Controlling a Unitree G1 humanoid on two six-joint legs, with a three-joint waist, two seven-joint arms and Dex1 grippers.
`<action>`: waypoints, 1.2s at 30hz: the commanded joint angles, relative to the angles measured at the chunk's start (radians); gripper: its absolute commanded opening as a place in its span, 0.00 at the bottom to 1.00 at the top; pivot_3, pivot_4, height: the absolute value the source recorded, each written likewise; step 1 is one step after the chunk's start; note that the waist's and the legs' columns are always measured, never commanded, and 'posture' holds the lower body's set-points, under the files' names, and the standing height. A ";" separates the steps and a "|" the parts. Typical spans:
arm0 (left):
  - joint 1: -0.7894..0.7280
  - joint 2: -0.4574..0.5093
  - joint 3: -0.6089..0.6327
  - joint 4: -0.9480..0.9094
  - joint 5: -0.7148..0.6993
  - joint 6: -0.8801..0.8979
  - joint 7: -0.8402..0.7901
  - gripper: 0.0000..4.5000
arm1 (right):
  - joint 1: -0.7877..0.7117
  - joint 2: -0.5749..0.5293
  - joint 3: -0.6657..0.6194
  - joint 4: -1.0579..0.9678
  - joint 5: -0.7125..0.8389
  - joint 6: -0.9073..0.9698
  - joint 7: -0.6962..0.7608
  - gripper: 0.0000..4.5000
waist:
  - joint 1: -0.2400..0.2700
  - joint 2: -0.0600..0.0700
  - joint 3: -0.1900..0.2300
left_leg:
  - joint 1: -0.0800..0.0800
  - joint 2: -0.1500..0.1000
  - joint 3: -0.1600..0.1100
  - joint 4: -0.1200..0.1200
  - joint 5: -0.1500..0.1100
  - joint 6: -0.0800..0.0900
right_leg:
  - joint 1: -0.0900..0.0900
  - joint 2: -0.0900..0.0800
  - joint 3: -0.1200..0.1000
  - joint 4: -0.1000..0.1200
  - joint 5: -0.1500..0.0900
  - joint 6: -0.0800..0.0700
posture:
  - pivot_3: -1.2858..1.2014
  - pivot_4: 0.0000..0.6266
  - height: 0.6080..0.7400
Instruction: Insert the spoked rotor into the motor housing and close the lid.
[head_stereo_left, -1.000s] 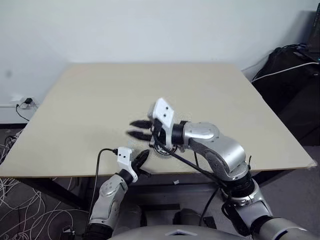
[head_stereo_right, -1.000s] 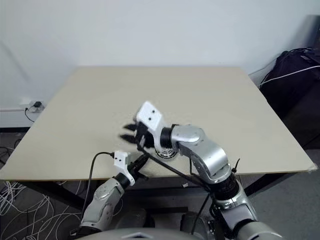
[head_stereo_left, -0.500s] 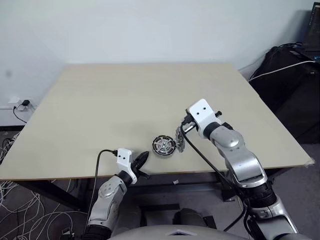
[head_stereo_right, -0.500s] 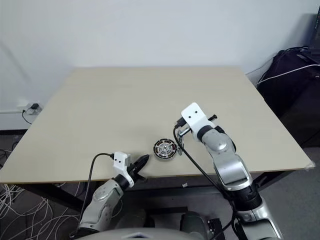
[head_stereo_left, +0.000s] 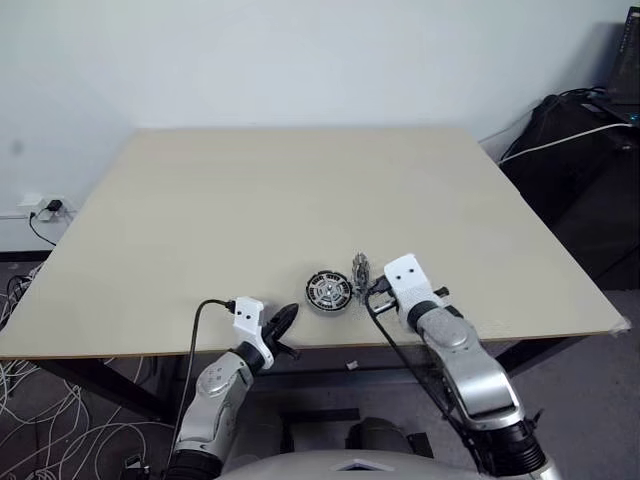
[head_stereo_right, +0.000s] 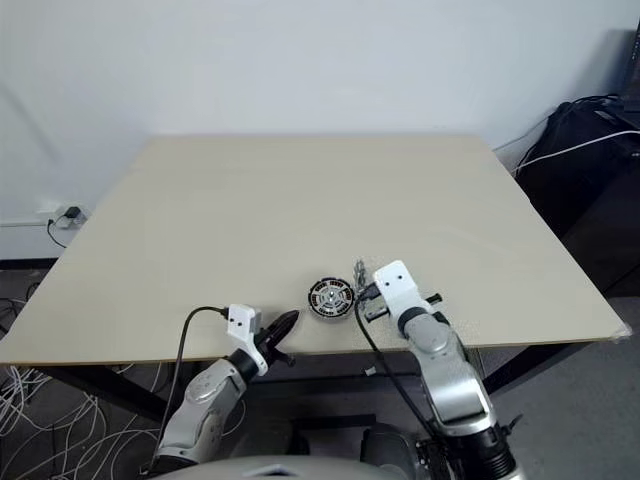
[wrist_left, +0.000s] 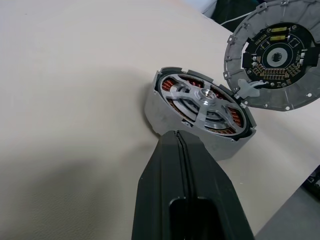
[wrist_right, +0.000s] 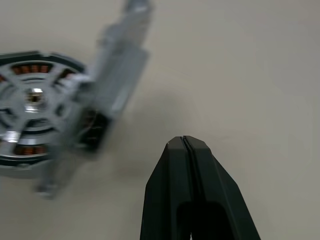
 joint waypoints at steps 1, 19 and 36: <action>-0.009 0.003 -0.001 -0.033 -0.006 -0.002 -0.005 0.00 | -0.010 0.024 0.031 0.016 -0.030 -0.025 -0.034 0.00 | 0.000 0.000 0.000 | 0.000 0.000 0.000 0.000 0.000 0.000 | 0.000 0.000 0.000 0.000 0.000 0.000 | 0.52 0.00 1.00; -0.005 0.002 0.004 -0.038 -0.006 -0.004 0.003 0.00 | -0.109 0.100 0.167 0.207 -0.078 -0.078 -0.015 0.00 | -0.027 0.000 0.000 | 0.002 0.000 0.000 0.000 0.000 -0.001 | 0.001 0.001 0.001 0.001 0.000 0.000 | 0.52 0.00 1.00; -0.004 -0.001 0.004 -0.037 -0.009 -0.003 0.002 0.00 | -0.148 0.066 0.266 0.342 -0.184 -0.148 0.029 0.00 | -0.038 -0.001 0.000 | 0.013 0.002 0.000 -0.004 0.000 -0.001 | 0.010 -0.002 0.002 0.000 0.000 0.000 | 0.52 0.00 1.00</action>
